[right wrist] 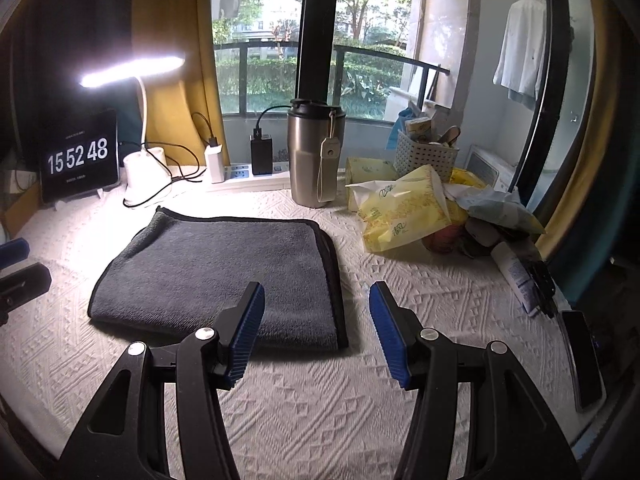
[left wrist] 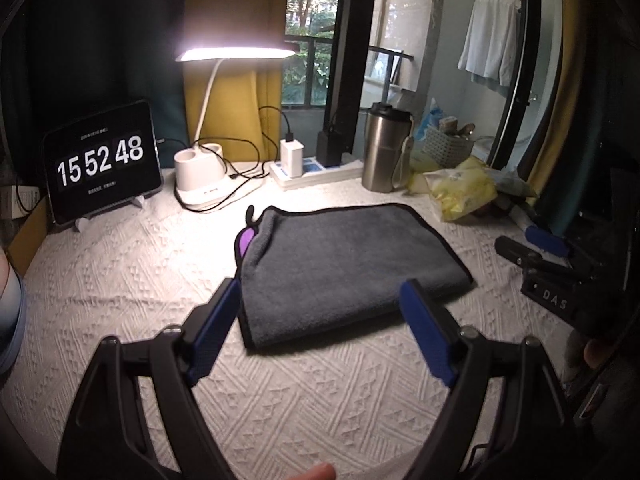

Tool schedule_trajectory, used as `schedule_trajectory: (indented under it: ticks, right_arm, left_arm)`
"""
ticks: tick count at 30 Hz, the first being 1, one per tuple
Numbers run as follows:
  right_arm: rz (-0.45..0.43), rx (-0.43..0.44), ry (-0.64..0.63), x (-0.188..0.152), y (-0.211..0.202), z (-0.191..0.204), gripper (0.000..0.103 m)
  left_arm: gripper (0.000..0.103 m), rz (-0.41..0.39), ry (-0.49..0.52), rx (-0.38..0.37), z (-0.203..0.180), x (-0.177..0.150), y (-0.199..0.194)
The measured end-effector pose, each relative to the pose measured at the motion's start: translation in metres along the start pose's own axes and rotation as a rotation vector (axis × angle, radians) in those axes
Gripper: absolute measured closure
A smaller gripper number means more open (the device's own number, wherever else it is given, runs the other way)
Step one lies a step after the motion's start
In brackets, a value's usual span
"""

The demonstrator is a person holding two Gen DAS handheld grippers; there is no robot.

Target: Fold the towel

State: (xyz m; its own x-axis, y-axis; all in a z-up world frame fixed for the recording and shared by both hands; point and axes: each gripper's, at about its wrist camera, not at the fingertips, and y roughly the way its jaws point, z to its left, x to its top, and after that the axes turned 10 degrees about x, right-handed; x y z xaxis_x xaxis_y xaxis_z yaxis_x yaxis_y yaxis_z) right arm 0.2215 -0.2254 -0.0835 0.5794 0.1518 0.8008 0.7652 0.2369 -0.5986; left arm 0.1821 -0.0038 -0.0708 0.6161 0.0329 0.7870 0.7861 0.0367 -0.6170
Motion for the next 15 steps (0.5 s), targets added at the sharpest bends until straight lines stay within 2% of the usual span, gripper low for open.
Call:
schedule_trajectory:
  ticks: [15]
  right_arm:
    - [-0.045, -0.013, 0.0, -0.02, -0.045, 0.002, 0.045]
  left_arm:
    - [0.02, -0.038, 0.022, -0.025, -0.013, -0.02, -0.041]
